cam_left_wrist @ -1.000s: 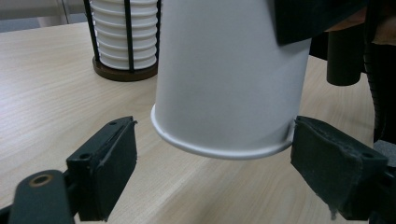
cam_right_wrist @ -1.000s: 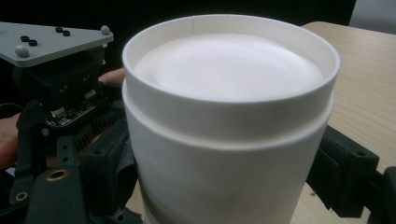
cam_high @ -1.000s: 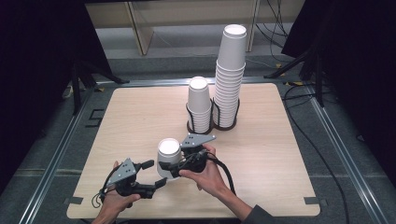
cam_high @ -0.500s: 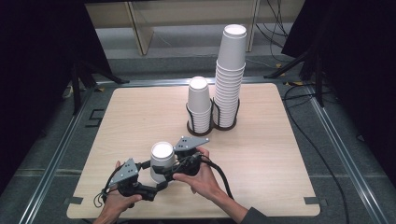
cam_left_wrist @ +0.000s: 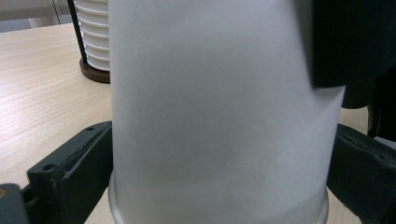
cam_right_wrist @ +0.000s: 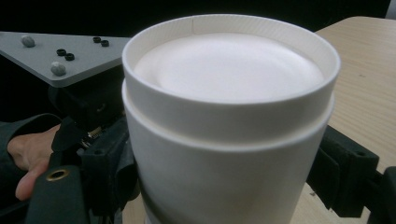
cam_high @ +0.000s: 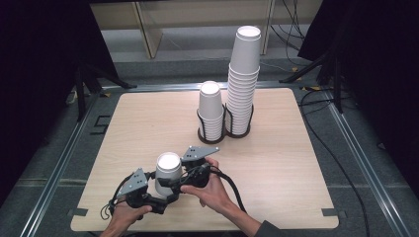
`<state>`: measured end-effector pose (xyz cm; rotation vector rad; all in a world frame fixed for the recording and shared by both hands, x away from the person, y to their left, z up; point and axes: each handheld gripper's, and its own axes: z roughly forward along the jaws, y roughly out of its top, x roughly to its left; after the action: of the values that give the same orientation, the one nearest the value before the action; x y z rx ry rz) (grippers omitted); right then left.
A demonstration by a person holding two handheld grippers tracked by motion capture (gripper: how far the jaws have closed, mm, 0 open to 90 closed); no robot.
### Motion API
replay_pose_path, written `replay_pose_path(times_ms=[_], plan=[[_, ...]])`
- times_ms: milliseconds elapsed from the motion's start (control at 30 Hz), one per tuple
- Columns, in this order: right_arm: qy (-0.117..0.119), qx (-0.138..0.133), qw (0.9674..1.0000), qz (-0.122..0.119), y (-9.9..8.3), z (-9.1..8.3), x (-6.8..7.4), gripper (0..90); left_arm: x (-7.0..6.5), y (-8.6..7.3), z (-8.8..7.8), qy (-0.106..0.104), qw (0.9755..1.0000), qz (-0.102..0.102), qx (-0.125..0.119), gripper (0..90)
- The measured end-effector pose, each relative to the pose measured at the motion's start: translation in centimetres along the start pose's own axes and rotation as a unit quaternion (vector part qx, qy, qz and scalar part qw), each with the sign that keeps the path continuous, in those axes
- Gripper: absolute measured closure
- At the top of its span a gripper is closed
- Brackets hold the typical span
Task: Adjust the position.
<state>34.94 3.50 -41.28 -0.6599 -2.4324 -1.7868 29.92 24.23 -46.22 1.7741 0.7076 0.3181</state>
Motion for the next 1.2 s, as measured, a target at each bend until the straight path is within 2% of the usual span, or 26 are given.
replay_pose_path(times_ms=[33, 67, 233, 267, 300, 333, 367, 467, 500, 533, 567, 600, 633, 700, 733, 767, 800, 967, 1000, 1033, 1067, 1100, 1133, 1167, 1200], plan=[[0.001, 0.001, 1.0, 0.003, 0.0, 0.0, 0.0, 19.9, 0.0, -0.1, 0.1, -0.005, 0.9999, 0.0, -0.01, 2.2], [0.001, 0.001, 1.0, 0.003, 0.0, 0.0, 0.0, 19.8, 0.0, -0.1, 0.1, -0.007, 0.9999, 0.001, -0.01, 2.2], [-0.011, 0.009, 0.9999, -0.004, 0.1, -0.3, -0.2, 19.0, 0.0, 0.1, -0.1, 0.004, 0.9999, 0.015, 0.002, 4.5], [-0.004, 0.002, 1.0, -0.001, 0.0, -0.2, -0.2, 18.8, 0.0, 0.0, -0.1, -0.001, 0.9998, 0.017, -0.006, 4.9], [-0.003, 0.0, 1.0, 0.001, 0.0, -0.2, -0.2, 18.5, -0.1, 0.1, -0.2, 0.004, 0.9998, 0.021, 0.001, 5.5], [0.002, 0.004, 1.0, 0.002, 0.1, -0.2, -0.2, 18.1, 0.0, 0.1, -0.1, 0.001, 0.9997, 0.024, -0.005, 6.3], [0.004, 0.008, 0.9998, 0.017, 0.1, -0.3, -0.1, 18.0, -0.1, 0.1, -0.2, 0.004, 0.9996, 0.027, -0.003, 6.6], [-0.004, 0.016, 0.9998, 0.012, 0.2, -0.5, -0.2, 17.6, -0.1, 0.1, -0.2, 0.002, 0.9995, 0.031, -0.003, 7.3], [-0.003, 0.023, 0.9995, 0.022, 0.2, -0.6, -0.1, 17.4, -0.2, 0.2, -0.3, 0.004, 0.9995, 0.032, 0.001, 7.3], [0.001, 0.017, 0.9997, 0.015, 0.2, -0.6, -0.3, 16.9, -0.1, 0.2, -0.4, 0.006, 0.9992, 0.038, 0.01, 7.5], [0.014, 0.012, 0.9997, 0.017, 0.2, -0.5, -0.3, 15.3, -0.2, 0.2, -0.3, 0.004, 0.9993, 0.035, 0.007, 7.9], [0.013, 0.013, 0.9998, 0.007, 0.3, -0.5, -0.5, 15.1, -0.3, 0.2, -0.3, 0.002, 0.9993, 0.036, 0.007, 8.0], [0.013, 0.013, 0.9998, 0.007, 0.3, -0.5, -0.5, 15.1, -0.3, 0.2, -0.2, -0.001, 0.9992, 0.039, 0.004, 8.0], [0.01, 0.039, 0.9991, 0.01, 0.6, -0.7, -0.3, 15.7, -0.3, 0.3, -0.4, 0.001, 0.9985, 0.051, 0.017, 8.2], [0.007, 0.041, 0.9991, 0.0, 0.7, -0.8, -0.4, 15.4, -0.3, 0.2, -0.3, -0.002, 0.9986, 0.052, 0.014, 8.3], [0.009, 0.047, 0.9988, -0.01, 0.9, -1.0, -0.4, 15.3, -0.3, 0.3, -0.5, 0.002, 0.9979, 0.06, 0.024, 8.4], [0.011, 0.052, 0.9985, -0.014, 1.0, -1.1, -0.4, 15.4, -0.4, 0.3, -0.5, -0.001, 0.9981, 0.057, 0.021, 8.5], [0.031, 0.09, 0.9945, -0.043, 2.1, -2.5, -0.6, 15.4, -0.6, 0.2, -0.2, -0.007, 0.9967, 0.076, 0.029, 8.9], [0.037, 0.101, 0.9928, -0.053, 2.3, -2.7, -0.7, 15.4, -0.7, 0.2, -0.3, -0.007, 0.9962, 0.08, 0.035, 8.9], [0.04, 0.11, 0.9919, -0.048, 2.4, -3.0, -0.7, 15.4, -0.7, 0.2, -0.2, -0.005, 0.9948, 0.093, 0.041, 8.9], [0.041, 0.12, 0.991, -0.044, 2.5, -3.2, -0.6, 15.4, -0.8, 0.2, -0.1, -0.006, 0.9944, 0.097, 0.041, 8.9], [0.045, 0.128, 0.9896, -0.049, 2.6, -3.2, -0.6, 15.4, -0.9, 0.2, -0.1, -0.005, 0.993, 0.105, 0.053, 8.9], [0.047, 0.129, 0.9891, -0.052, 2.6, -3.3, -0.7, 15.4, -1.0, 0.1, 0.1, -0.007, 0.9924, 0.111, 0.052, 8.9], [0.046, 0.129, 0.9893, -0.051, 2.5, -3.2, -0.7, 15.4, -1.2, 0.1, 0.0, -0.007, 0.9914, 0.115, 0.062, 8.9], [0.051, 0.13, 0.9881, -0.064, 2.5, -3.2, -0.9, 15.4, -1.2, 0.1, 0.1, -0.007, 0.9904, 0.121, 0.066, 8.9]])
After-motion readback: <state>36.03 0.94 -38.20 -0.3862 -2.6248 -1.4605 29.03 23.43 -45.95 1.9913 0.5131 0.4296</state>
